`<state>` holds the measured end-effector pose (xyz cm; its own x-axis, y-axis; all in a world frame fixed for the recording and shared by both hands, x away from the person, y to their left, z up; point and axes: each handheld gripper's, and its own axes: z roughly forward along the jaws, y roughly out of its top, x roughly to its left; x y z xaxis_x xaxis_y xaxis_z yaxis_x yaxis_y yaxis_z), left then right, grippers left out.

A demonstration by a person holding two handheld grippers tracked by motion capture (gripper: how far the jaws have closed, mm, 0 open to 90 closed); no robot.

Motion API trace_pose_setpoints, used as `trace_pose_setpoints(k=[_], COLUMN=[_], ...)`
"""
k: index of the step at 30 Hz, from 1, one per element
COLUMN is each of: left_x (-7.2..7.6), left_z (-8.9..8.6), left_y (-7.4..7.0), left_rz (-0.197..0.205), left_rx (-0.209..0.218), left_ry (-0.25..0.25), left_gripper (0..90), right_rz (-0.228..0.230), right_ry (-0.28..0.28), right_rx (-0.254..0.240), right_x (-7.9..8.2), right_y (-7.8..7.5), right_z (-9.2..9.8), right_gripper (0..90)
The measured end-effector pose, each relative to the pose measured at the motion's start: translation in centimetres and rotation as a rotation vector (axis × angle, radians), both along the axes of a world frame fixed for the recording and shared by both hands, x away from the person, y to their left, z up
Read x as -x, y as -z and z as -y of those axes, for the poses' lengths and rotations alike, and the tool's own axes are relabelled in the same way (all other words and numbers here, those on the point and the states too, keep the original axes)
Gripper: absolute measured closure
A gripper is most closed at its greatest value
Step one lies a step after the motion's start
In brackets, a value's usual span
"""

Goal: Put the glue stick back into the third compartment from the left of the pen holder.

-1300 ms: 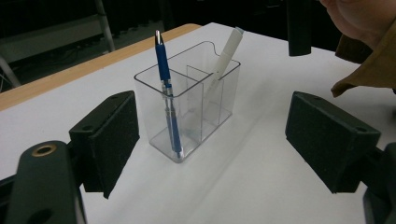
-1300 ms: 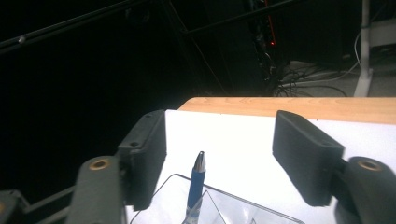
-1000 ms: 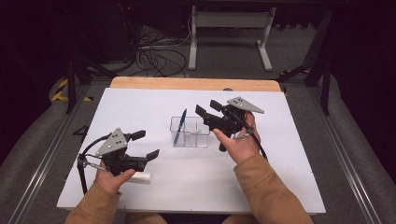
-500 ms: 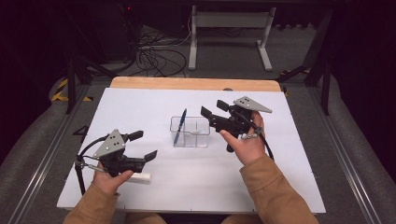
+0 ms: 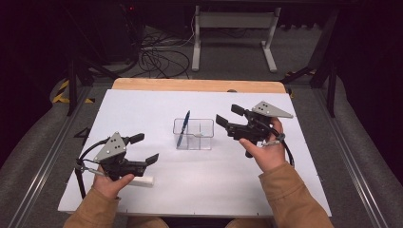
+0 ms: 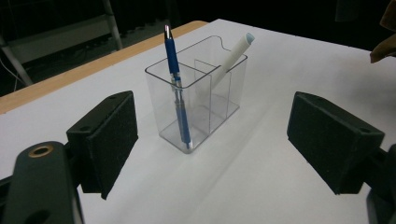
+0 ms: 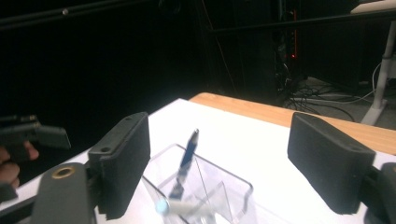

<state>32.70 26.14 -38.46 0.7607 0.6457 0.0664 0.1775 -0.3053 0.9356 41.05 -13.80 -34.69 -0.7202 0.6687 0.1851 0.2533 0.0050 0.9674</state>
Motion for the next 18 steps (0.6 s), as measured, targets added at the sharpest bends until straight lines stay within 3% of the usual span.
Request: trace_pose_setpoints(k=[6,10,14,18], left_x=[0.1,0.1,0.2,0.2], left_z=[-0.2,-0.4,-0.4,-0.4], left_y=[-0.1,-0.1,-0.1,-0.1], left_rz=[0.003,-0.003,-0.003,-0.011], left_rx=[-0.007,-0.009,-0.020,-0.028], left_ry=[-0.024,-0.026,-0.027,-0.025], left_gripper=[16.3,15.9,15.1,14.8], right_rz=[0.004,0.015,0.011,0.014], right_ry=[0.006,-0.002,0.000,-0.012], right_rx=[0.061,0.046,0.072,0.055], right_x=[0.8,1.3,1.6,1.9], right_y=[0.7,1.3,1.9,2.4], right_z=[1.9,3.1,3.8,4.5], right_gripper=[19.3,18.9,18.4,15.9])
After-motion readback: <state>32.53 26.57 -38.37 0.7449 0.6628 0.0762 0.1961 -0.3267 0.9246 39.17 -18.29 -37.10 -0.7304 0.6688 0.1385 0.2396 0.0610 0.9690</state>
